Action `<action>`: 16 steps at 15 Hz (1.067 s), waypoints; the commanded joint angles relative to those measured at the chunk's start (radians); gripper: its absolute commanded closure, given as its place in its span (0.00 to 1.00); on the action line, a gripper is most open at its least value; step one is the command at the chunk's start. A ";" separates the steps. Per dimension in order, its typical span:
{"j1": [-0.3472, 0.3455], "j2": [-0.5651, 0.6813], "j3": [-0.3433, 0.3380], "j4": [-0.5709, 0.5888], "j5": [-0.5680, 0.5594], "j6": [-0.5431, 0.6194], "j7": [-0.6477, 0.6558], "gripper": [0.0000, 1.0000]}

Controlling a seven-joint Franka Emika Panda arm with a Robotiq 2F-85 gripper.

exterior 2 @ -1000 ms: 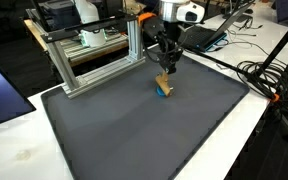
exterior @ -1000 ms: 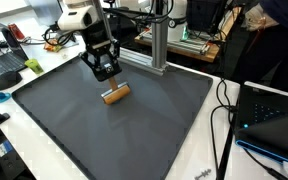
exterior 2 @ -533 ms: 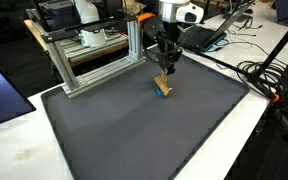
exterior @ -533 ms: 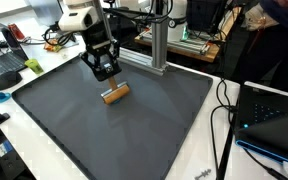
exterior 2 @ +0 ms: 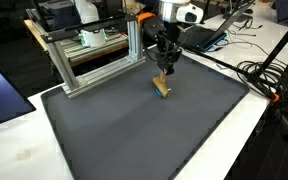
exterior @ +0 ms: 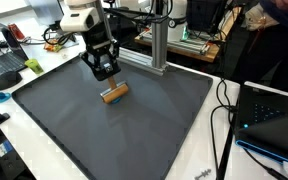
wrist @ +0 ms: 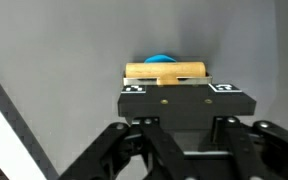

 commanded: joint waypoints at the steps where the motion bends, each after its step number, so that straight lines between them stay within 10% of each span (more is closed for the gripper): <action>1: 0.013 0.007 -0.019 -0.031 -0.066 0.018 0.028 0.78; 16: 0.048 0.007 0.013 -0.035 -0.115 0.044 0.050 0.78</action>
